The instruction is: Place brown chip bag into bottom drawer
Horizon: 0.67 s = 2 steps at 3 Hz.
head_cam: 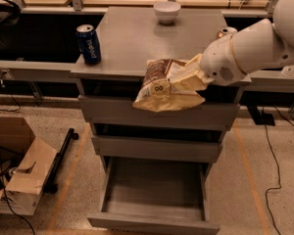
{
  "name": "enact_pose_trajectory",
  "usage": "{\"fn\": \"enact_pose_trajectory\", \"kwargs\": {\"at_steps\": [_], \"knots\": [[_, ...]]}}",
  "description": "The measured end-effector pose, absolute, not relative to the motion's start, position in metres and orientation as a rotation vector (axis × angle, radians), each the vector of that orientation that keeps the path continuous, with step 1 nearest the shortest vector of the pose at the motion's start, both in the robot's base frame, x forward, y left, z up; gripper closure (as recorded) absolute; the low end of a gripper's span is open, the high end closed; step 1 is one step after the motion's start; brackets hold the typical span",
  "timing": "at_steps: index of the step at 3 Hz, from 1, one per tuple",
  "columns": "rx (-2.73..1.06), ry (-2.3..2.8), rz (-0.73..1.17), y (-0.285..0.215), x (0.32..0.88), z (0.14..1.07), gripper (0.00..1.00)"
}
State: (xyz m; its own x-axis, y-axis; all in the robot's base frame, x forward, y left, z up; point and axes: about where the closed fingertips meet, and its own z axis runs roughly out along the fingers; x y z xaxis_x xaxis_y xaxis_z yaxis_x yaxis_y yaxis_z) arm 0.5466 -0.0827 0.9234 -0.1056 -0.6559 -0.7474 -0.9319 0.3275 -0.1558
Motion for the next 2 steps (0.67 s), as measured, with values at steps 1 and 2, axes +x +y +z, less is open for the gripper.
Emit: {"fn": "enact_pose_trajectory", "kwargs": {"at_steps": [1, 2], "knots": [[-1.421, 1.951, 0.544, -0.084, 0.517, 0.889, 1.00], [-1.427, 2.002, 0.581, -0.084, 0.508, 0.866, 1.00]]}}
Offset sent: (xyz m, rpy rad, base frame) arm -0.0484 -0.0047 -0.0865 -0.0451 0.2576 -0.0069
